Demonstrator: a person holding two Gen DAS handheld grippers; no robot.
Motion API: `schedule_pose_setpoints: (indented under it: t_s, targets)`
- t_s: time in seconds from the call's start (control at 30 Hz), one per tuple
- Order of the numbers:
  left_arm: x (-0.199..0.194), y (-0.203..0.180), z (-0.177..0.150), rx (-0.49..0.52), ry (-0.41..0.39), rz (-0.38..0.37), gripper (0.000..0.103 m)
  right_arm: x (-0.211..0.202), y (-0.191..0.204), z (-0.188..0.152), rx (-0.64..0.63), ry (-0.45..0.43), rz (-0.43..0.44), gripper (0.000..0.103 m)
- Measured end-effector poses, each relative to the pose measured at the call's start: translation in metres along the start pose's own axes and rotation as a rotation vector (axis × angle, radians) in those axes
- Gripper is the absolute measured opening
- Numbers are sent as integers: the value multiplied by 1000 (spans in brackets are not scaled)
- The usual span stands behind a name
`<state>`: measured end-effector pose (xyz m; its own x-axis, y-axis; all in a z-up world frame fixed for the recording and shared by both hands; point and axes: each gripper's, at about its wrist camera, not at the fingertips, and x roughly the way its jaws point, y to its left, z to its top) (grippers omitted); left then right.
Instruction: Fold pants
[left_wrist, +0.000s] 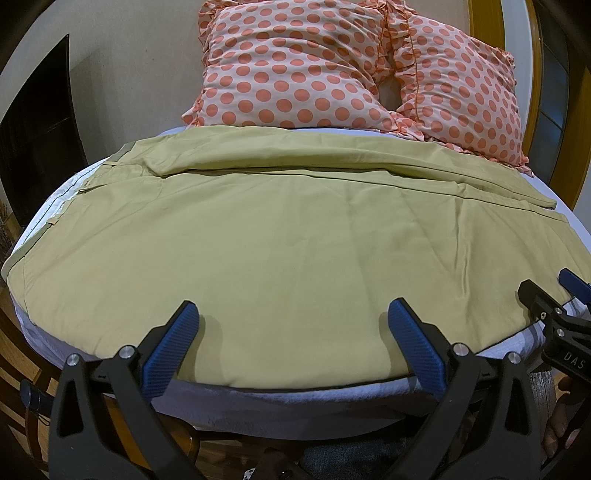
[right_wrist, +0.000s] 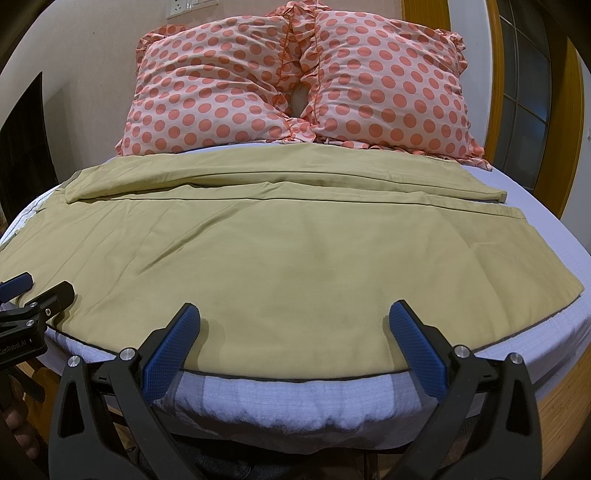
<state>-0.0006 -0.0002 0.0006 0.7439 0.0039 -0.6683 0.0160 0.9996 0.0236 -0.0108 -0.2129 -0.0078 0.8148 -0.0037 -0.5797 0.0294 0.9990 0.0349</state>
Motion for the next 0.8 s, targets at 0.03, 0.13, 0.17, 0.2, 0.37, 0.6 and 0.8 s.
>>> schedule_pose_setpoints:
  t_s: [0.03, 0.13, 0.17, 0.2, 0.37, 0.6, 0.8]
  targets:
    - [0, 0, 0, 0, 0, 0, 101, 0, 0, 0, 0, 0, 0, 102]
    - [0, 0, 0, 0, -1, 0, 101, 0, 0, 0, 0, 0, 0, 102]
    - [0, 0, 0, 0, -1, 0, 101, 0, 0, 0, 0, -1, 0, 102]
    - [0, 0, 0, 0, -1, 0, 101, 0, 0, 0, 0, -1, 0, 102]
    - [0, 0, 0, 0, -2, 0, 101, 0, 0, 0, 0, -2, 0, 102]
    - [0, 0, 0, 0, -2, 0, 101, 1, 0, -2, 1, -4, 0, 102]
    - [0, 0, 0, 0, -2, 0, 101, -4, 0, 1, 0, -7, 0, 102]
